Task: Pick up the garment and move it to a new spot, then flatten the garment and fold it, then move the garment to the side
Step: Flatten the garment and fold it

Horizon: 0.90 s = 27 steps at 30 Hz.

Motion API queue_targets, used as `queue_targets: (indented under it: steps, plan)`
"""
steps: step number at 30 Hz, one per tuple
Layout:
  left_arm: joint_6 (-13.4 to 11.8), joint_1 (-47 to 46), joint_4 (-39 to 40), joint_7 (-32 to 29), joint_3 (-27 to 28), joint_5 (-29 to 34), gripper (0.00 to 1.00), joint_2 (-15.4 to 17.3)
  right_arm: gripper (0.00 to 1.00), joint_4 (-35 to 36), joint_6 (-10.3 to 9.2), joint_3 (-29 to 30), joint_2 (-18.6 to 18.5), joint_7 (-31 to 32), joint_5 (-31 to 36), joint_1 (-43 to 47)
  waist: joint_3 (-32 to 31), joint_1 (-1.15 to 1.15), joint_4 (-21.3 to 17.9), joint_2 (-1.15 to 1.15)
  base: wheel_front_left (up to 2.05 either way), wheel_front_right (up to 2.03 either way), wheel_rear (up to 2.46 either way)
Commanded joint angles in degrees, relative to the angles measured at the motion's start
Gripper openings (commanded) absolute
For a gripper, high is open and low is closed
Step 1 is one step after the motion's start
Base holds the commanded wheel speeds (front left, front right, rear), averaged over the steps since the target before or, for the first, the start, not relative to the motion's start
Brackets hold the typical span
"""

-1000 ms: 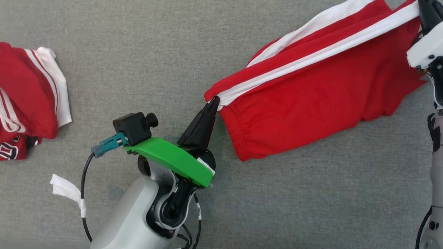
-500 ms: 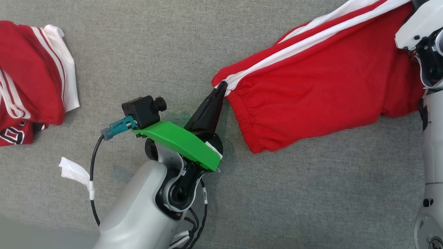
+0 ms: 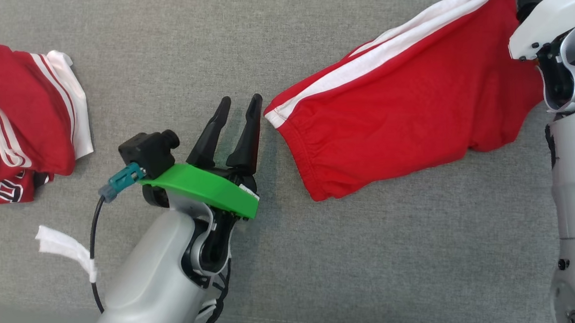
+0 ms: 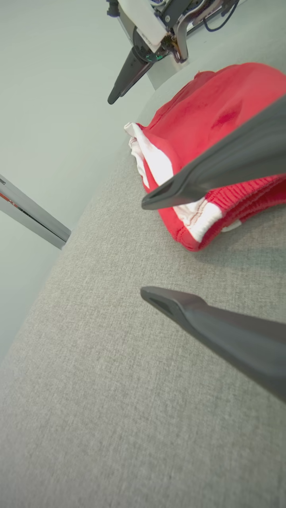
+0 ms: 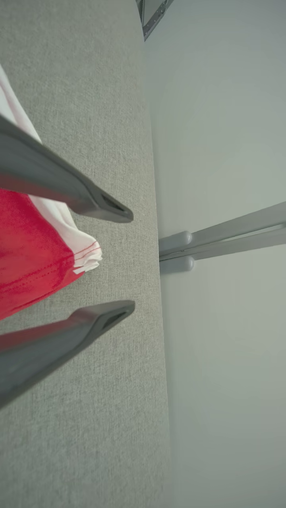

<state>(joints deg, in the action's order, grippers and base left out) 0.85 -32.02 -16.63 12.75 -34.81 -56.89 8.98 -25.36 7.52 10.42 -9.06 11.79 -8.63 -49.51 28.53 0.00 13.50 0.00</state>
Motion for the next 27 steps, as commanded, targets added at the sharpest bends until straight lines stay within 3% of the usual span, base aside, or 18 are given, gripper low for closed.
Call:
queue_targets:
  steps: [1,4,8,13,17,18,19,24,27]
  plan:
    - [-0.81,1.37,1.1,1.11,0.28,2.4,1.0,0.89,1.0,0.73,-0.05,-1.59,-1.4,0.68,0.64,1.81,-1.38,0.0,-0.61,0.0,0.0,0.0,0.0]
    - [-3.19,3.27,4.14,2.24,1.06,9.07,1.0,2.58,1.0,2.12,-0.06,-5.24,-5.0,3.88,1.57,3.77,-1.92,0.0,-0.73,0.0,0.0,0.0,0.0]
    - [-4.96,6.94,10.26,2.46,5.4,17.44,1.0,1.55,1.0,2.91,-0.06,-6.81,-7.39,9.41,1.16,5.75,-1.28,0.0,-0.2,0.0,0.0,0.0,0.0]
    - [-3.29,11.8,15.22,2.45,9.29,29.3,1.0,-0.68,1.0,2.01,-0.06,-6.05,-7.65,14.43,2.05,7.03,0.25,0.0,1.02,0.0,0.0,0.0,0.0]
    - [-0.92,15.24,16.7,2.45,11.6,35.37,1.0,-3.33,1.0,-0.05,-0.02,-5.72,-5.97,17.92,0.34,7.85,0.57,0.0,1.89,0.0,0.0,0.0,0.0]
    - [-0.22,15.85,16.82,2.45,12.21,36.35,1.0,-3.91,0.17,-0.4,-0.02,-5.19,-5.29,18.35,-0.57,7.86,0.53,0.0,1.98,0.0,0.0,0.0,0.0]
    - [0.3,16.36,16.73,2.45,12.55,37.44,1.0,-4.23,0.0,-0.53,-0.01,-5.08,-4.77,18.67,-1.05,7.91,0.38,0.0,1.91,0.0,0.0,0.0,0.0]
    - [2.5,20.69,16.65,2.46,15.86,40.1,1.0,-5.5,0.0,-0.03,-0.03,-0.21,-2.16,16.45,-5.32,8.78,-2.51,0.0,-0.85,0.0,0.0,0.0,0.0]
    - [3.72,23.02,16.73,2.46,17.53,41.15,1.0,-5.72,0.0,0.73,-0.1,3.58,-2.85,15.77,-7.3,9.84,-4.22,0.0,-2.44,0.0,0.0,0.0,0.0]
